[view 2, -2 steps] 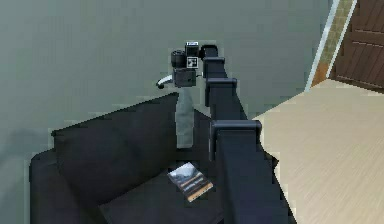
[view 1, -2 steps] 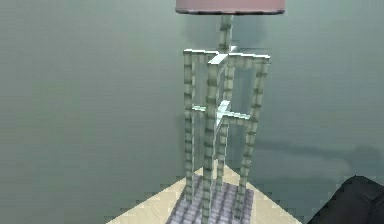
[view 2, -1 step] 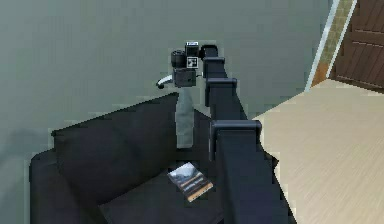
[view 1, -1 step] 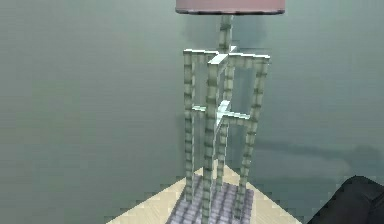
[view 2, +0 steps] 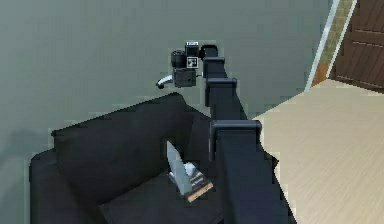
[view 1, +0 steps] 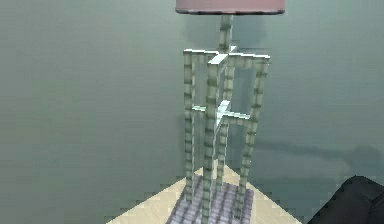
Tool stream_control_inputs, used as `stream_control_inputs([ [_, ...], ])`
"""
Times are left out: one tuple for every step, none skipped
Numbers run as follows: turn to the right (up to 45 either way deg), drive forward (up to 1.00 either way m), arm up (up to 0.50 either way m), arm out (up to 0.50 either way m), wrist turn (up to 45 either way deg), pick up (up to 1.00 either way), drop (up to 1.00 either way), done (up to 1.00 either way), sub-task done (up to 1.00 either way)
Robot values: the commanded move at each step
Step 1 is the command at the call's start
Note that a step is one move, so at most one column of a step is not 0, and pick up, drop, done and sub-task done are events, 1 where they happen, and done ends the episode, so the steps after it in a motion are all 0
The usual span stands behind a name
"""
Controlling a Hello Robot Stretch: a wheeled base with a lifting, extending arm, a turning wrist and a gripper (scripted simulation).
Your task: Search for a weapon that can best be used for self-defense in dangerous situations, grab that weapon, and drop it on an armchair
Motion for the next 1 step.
stream_control_inputs([
  [0.0,0.0,0.0,-0.1,0.0,0.0,0.0,0.0,0.0],
])
